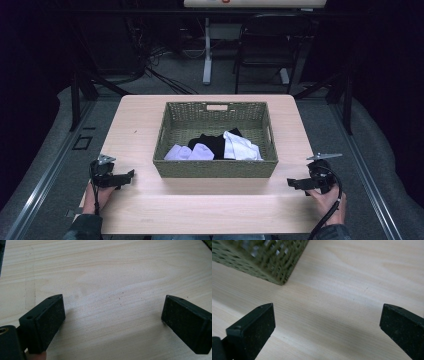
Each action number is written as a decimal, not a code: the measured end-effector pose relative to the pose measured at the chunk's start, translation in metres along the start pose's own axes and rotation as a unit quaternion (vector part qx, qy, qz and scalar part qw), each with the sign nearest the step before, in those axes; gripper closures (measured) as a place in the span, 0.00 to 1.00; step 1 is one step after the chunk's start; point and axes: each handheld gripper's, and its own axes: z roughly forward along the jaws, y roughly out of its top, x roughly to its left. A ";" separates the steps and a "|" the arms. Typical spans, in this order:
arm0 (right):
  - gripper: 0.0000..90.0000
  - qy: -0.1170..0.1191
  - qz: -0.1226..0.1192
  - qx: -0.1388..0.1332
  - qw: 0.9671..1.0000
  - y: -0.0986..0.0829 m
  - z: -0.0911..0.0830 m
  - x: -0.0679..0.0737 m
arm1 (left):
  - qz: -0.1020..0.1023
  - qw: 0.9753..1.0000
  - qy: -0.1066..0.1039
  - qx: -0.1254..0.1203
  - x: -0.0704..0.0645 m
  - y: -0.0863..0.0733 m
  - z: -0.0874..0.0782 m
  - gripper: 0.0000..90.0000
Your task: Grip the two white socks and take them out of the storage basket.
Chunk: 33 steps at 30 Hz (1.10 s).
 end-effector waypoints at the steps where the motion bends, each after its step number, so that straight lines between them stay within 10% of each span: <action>1: 0.00 -0.004 -0.003 -0.002 1.000 0.002 -0.004 0.002 | 0.000 1.000 0.000 0.001 0.000 0.000 0.000 0.06; 33: 0.00 0.012 -0.111 0.002 0.994 0.135 -0.087 0.057 | 0.000 1.000 -0.001 0.002 0.000 -0.001 -0.001 0.06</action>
